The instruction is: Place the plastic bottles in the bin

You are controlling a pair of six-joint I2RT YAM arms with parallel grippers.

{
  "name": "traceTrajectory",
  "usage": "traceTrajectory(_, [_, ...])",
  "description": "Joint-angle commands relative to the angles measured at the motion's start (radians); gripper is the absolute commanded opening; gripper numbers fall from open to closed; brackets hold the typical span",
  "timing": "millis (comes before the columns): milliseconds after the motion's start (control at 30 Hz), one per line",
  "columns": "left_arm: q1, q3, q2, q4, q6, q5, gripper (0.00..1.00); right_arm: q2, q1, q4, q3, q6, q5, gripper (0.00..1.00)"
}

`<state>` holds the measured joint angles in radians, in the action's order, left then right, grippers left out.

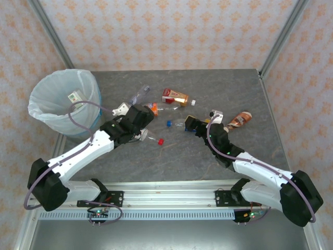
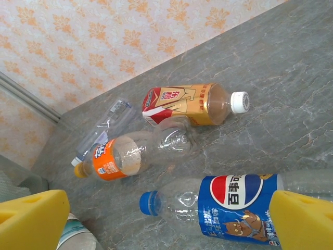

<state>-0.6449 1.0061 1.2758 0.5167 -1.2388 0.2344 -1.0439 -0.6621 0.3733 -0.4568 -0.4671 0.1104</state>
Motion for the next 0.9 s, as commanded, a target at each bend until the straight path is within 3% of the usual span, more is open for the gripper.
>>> traceTrajectory(0, [-0.026,-0.004,0.075,0.064,-0.045,0.117,1.00,-0.006,0.004,0.048,0.015,0.008,-0.006,0.99])
traceTrajectory(267, [-0.032,-0.001,0.223,0.048,-0.125,0.071,1.00,-0.034,0.004,0.023,-0.006,0.003,-0.019,0.99])
traceTrajectory(633, [-0.010,0.002,0.279,0.095,-0.223,0.122,1.00,-0.035,0.003,0.015,0.003,-0.015,-0.014,0.99])
traceTrajectory(867, [0.055,-0.021,0.332,0.026,-0.178,0.085,1.00,-0.037,0.004,0.013,-0.001,-0.020,-0.014,0.99])
